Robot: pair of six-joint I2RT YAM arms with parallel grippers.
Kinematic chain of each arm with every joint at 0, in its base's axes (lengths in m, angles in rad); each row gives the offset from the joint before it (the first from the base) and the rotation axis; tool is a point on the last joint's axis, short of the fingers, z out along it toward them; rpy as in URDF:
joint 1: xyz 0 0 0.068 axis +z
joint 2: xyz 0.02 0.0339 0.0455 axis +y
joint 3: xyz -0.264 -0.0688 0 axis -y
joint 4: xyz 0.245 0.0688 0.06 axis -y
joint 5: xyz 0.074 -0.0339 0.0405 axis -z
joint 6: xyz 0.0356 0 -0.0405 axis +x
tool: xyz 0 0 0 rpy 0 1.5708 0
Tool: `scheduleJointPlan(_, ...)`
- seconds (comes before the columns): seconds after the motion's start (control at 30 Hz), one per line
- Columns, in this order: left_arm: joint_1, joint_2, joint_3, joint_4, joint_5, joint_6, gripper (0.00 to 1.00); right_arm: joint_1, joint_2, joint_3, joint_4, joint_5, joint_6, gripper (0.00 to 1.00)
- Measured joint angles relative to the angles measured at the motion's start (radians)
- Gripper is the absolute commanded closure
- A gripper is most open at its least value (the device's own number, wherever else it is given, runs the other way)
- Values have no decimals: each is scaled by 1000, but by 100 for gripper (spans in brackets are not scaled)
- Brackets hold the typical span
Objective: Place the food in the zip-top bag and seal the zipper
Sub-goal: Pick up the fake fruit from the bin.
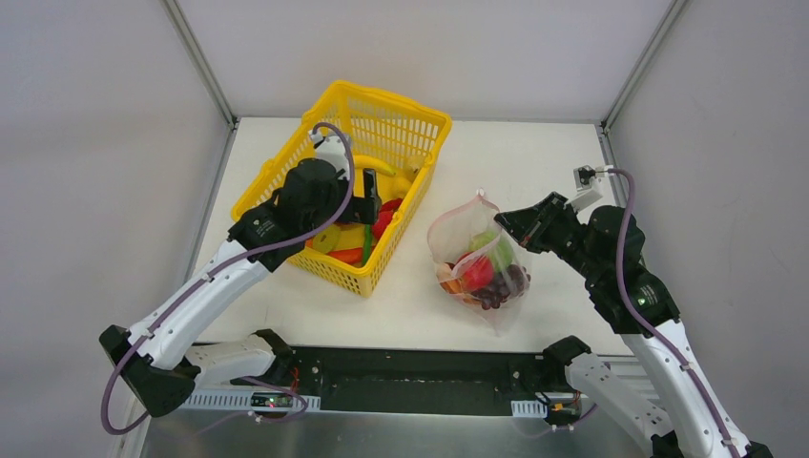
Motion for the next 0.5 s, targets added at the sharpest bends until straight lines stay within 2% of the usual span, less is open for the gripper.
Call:
scheduleJointPlan(0.27,156,14,2,-103,-4,-59,1,0,7,0,0,0,0,98)
scheduleJointPlan(0.5,271,216,44,-211,-1,-82,1,0,16,0,0,0,4,98)
